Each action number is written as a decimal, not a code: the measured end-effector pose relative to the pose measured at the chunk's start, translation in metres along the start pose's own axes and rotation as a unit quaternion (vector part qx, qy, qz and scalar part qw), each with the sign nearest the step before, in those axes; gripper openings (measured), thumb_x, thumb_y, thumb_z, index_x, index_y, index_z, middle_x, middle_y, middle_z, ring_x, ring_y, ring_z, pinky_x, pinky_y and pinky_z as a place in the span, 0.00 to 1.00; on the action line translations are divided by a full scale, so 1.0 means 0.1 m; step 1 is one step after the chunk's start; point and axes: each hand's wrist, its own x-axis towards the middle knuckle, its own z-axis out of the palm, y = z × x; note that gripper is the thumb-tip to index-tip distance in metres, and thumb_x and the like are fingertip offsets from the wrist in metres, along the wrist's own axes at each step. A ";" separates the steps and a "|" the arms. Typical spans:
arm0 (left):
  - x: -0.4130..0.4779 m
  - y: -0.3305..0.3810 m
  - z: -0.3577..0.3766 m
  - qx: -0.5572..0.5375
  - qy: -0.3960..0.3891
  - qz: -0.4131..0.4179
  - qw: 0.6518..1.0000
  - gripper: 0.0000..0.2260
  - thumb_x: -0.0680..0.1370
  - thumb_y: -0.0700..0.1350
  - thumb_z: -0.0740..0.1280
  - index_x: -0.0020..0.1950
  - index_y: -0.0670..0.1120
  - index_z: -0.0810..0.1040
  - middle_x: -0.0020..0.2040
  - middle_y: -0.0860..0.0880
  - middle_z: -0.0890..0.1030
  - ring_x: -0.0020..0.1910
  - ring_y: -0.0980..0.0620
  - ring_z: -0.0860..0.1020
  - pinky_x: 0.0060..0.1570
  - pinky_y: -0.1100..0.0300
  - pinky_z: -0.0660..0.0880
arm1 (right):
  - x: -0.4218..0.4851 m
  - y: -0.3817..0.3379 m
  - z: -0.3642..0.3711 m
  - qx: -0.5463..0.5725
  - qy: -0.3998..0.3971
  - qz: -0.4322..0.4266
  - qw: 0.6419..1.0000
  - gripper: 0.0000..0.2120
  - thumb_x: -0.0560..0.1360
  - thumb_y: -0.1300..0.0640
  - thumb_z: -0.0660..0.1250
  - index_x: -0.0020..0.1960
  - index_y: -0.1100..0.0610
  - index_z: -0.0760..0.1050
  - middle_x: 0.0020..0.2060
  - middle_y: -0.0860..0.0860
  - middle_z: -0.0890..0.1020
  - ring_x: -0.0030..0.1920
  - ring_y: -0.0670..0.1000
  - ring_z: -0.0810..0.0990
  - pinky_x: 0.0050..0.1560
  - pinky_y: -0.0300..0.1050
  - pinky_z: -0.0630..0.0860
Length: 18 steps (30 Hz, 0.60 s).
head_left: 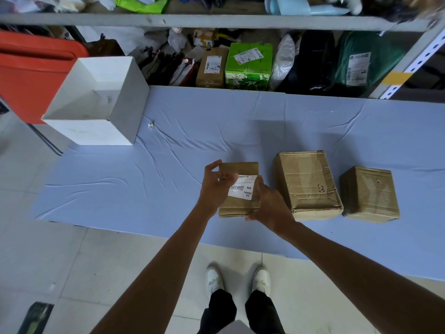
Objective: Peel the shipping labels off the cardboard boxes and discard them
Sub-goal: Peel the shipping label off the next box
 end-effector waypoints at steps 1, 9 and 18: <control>0.00 0.00 0.00 0.001 0.000 0.000 1.000 0.25 0.75 0.41 0.70 0.69 0.46 0.63 0.46 0.51 0.80 0.48 0.52 0.79 0.48 0.61 0.78 | 0.00 0.00 -0.01 0.002 0.001 -0.001 1.000 0.48 0.60 0.59 0.80 0.71 0.53 0.56 0.63 0.52 0.77 0.62 0.54 0.76 0.57 0.49 0.77; 0.01 0.01 0.01 0.006 0.004 -0.002 1.000 0.25 0.75 0.42 0.70 0.69 0.46 0.63 0.46 0.53 0.79 0.44 0.58 0.79 0.42 0.68 0.76 | -0.01 0.00 0.00 -0.001 0.004 -0.006 1.000 0.48 0.61 0.58 0.80 0.72 0.53 0.56 0.63 0.52 0.76 0.62 0.54 0.76 0.57 0.46 0.77; 0.03 -0.03 0.00 -0.004 0.002 -0.002 1.000 0.25 0.75 0.43 0.70 0.69 0.48 0.63 0.47 0.50 0.80 0.47 0.53 0.79 0.47 0.61 0.76 | 0.00 0.12 0.06 -0.012 0.013 -0.010 1.000 0.54 0.62 0.55 0.79 0.77 0.54 0.48 0.63 0.52 0.75 0.63 0.53 0.75 0.59 0.49 0.78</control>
